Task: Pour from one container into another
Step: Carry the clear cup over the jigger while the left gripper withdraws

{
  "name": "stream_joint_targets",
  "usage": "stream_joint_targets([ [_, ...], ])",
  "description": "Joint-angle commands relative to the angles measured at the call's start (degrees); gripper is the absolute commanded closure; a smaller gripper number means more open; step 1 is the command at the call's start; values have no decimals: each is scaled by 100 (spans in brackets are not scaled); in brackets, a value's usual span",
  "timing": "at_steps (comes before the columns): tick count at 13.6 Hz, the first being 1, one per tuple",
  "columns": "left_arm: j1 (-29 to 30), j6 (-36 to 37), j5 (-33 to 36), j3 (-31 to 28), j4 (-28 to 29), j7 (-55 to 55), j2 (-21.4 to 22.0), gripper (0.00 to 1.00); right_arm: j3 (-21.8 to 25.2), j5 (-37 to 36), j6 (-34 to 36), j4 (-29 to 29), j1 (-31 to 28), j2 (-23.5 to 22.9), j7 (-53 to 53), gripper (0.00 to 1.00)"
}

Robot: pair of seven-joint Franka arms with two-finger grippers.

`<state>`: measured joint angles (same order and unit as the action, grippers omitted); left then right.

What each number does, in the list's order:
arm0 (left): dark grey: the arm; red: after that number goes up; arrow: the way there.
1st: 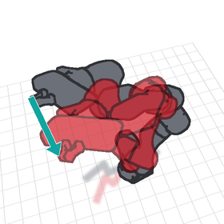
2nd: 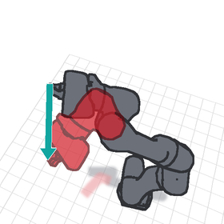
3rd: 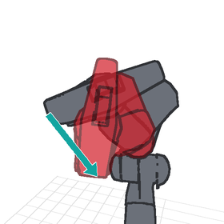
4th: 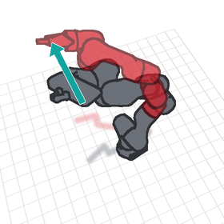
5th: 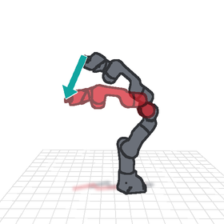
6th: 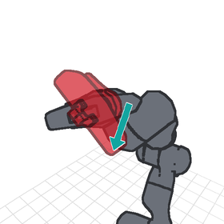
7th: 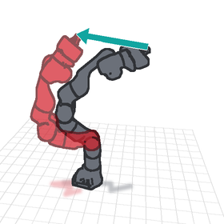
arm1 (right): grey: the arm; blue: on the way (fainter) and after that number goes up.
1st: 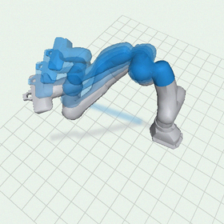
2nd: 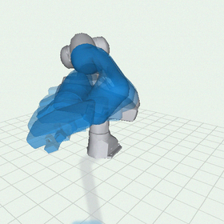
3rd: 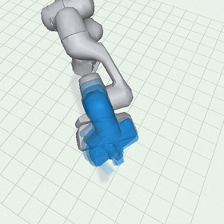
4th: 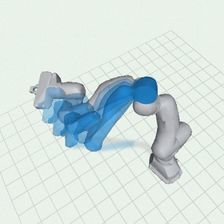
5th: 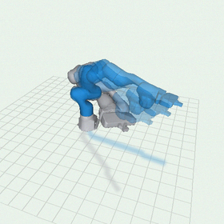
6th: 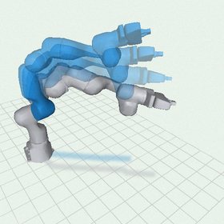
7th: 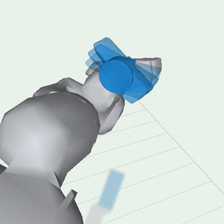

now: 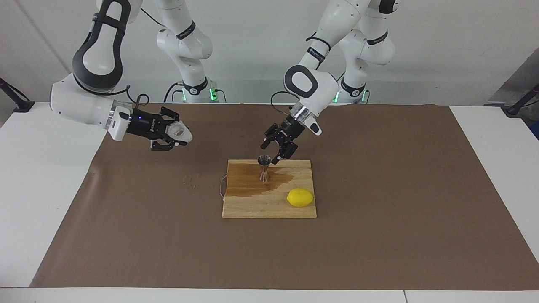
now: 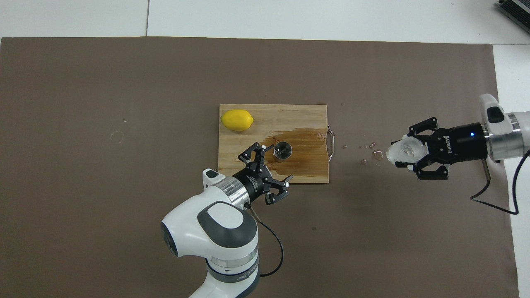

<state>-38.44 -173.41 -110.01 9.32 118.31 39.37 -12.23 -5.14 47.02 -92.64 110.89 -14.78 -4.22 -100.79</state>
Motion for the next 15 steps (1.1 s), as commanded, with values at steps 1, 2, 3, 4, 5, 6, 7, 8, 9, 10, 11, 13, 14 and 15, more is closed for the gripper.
stream_joint_targets([
  [1, 109, 315, 697, -53, 411, -88, 299, 0, -40, -333, -324, -173, 351, 52, 410, 75],
  [2, 257, 499, 1040, -62, 490, -88, 335, 0, -40, -412, -360, -190, 475, 61, 428, 75],
  [3, 389, 736, 1365, -62, 578, -88, 387, 0, -40, -465, -439, -191, 598, 61, 498, 75],
  [4, 443, 886, 1594, -62, 640, -88, 431, 0, -40, -509, -596, -191, 730, 70, 560, 75],
  [5, 504, 923, 1805, -71, 701, -88, 458, 0, -40, -571, -746, -191, 835, 79, 604, 75],
  [6, 566, 1054, 2121, -80, 719, -88, 476, 0, -40, -650, -930, -191, 967, 79, 735, 75],
  [7, 766, 1290, 2429, -80, 763, -88, 519, 0, -40, -720, -1106, -191, 1090, 79, 884, 75],
  [8, 951, 1571, 2841, -80, 781, -88, 546, 0, -40, -808, -1247, -191, 1257, 79, 990, 75],
  [9, 1144, 1835, 3297, -80, 772, -88, 555, 0, -40, -948, -1483, -191, 1406, 70, 1078, 75],
  [10, 1329, 2107, 3850, -97, 746, -88, 555, 0, -40, -1088, -1668, -182, 1590, 61, 1166, 75],
  [11, 1566, 2414, 4447, -97, 693, -88, 555, 0, -40, -1229, -1835, -182, 1731, 61, 1280, 75],
  [13, 2049, 3230, 5861, -97, 378, -87, 555, 0, -40, -1449, -2178, -182, 1995, 35, 1509, 75],
  [14, 2286, 3661, 6451, -97, 142, -96, 555, 0, -40, -1529, -2328, -182, 2110, 26, 1614, 75],
  [15, 2428, 4013, 6936, -97, -78, -96, 555, 0, -40, -1642, -2451, -182, 2215, 26, 1719, 75],
])
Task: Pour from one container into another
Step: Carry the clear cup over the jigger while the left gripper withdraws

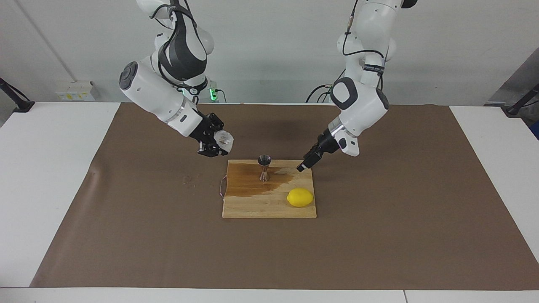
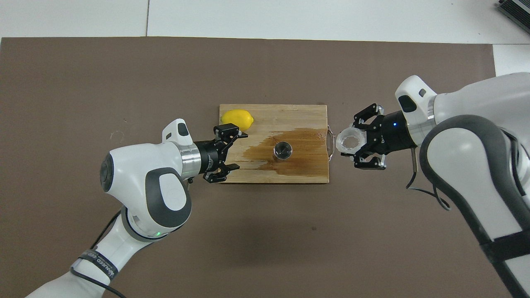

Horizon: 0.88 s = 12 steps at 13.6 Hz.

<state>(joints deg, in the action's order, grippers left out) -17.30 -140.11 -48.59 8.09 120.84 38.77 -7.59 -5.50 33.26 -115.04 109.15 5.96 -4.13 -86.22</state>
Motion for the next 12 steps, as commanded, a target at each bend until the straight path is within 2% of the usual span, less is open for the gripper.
stream_joint_targets([
  [1, 437, 948, 1277, 26, -498, -45, 91, 0, -3, -424, -360, 1, 272, 8, 403, 75],
  [4, 806, 1992, 2859, 26, -1209, -194, 82, 0, -3, -1153, -773, 19, 641, 0, 869, 75],
  [6, 982, 2548, 3520, 26, -1544, -509, 91, 0, -3, -1506, -984, 36, 853, -9, 1185, 75],
  [9, 1132, 2673, 4312, 18, -1554, -1133, 327, 0, -12, -1945, -1476, 54, 1125, -141, 1406, 75],
  [12, 1386, 2761, 4639, 18, -1563, -1589, 600, 0, -12, -2148, -1732, 72, 1214, -281, 1538, 75],
])
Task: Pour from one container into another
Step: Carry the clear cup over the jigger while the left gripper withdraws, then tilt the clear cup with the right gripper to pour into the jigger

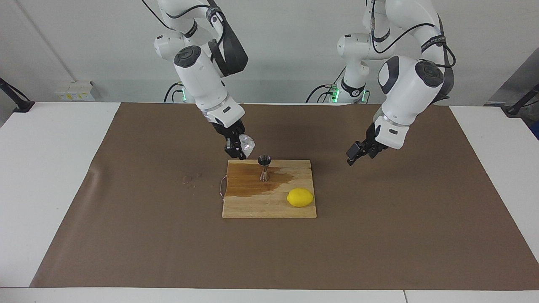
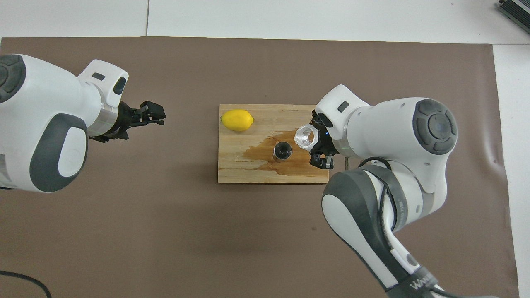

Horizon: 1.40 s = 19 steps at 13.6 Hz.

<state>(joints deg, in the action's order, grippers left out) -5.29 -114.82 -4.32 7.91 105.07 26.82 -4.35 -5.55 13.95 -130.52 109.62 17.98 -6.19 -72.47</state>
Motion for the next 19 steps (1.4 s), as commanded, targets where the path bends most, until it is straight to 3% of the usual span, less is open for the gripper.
stream_joint_targets([
  [1, 308, 319, 221, 35, -12, -745, 364, 0, -8, -313, -193, 33, 56, -92, 163, 75],
  [4, 468, 661, 334, 35, -196, -1344, 575, 0, -8, -796, -175, 51, 135, -119, 163, 74],
  [9, 617, 1715, 494, -9, -1031, -2206, 584, 0, -8, -1324, -315, 51, 311, -277, 286, 73],
  [13, 556, 2094, 494, 8, -1409, -2269, 488, 0, -8, -1614, -439, 104, 417, -356, 295, 72],
  [16, 547, 2148, 467, 26, -1384, -2286, 505, 0, -8, -1684, -413, 104, 425, -348, 382, 68],
  [19, 538, 2183, 441, 26, -1252, -2479, 567, 0, -8, -2246, -369, 112, 556, -339, 716, 69],
])
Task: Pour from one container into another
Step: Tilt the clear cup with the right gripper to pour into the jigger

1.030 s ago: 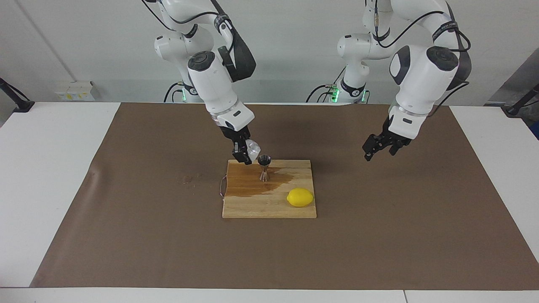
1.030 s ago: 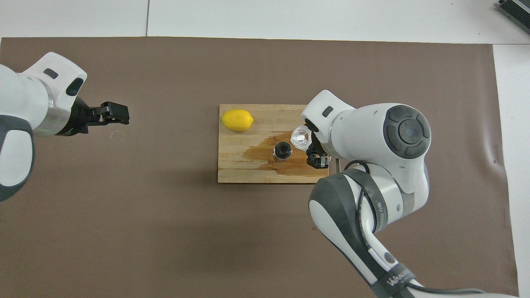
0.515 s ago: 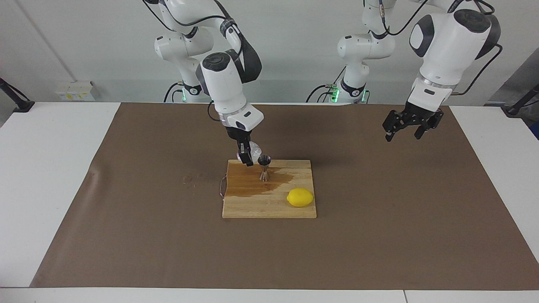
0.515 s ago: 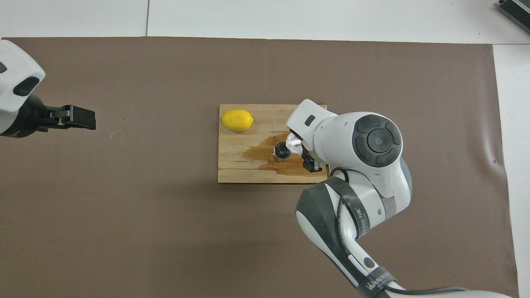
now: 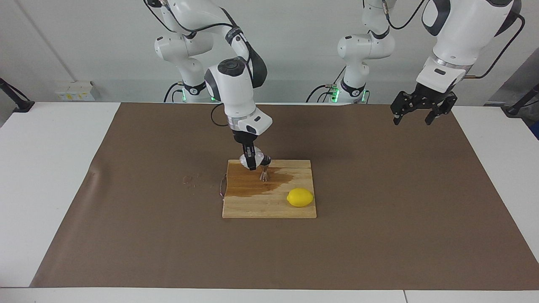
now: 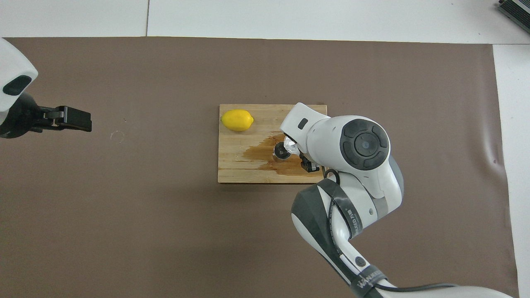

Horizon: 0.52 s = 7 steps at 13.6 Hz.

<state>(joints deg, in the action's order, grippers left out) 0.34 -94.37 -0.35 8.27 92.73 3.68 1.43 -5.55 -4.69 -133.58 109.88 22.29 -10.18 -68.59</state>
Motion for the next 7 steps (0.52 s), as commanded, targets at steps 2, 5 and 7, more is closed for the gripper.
stream_joint_targets([
  [2, -25, 129, 26, -1, 96, -210, 24, 0, -8, -454, -72, 121, 144, 78, 407, 70],
  [5, -34, 120, 26, -1, 228, -184, 103, 0, -8, -524, -89, 130, 161, 69, 495, 71],
  [7, -34, 138, 26, -1, 219, -175, 104, 0, -8, -839, -89, 148, 257, 69, 723, 71],
])
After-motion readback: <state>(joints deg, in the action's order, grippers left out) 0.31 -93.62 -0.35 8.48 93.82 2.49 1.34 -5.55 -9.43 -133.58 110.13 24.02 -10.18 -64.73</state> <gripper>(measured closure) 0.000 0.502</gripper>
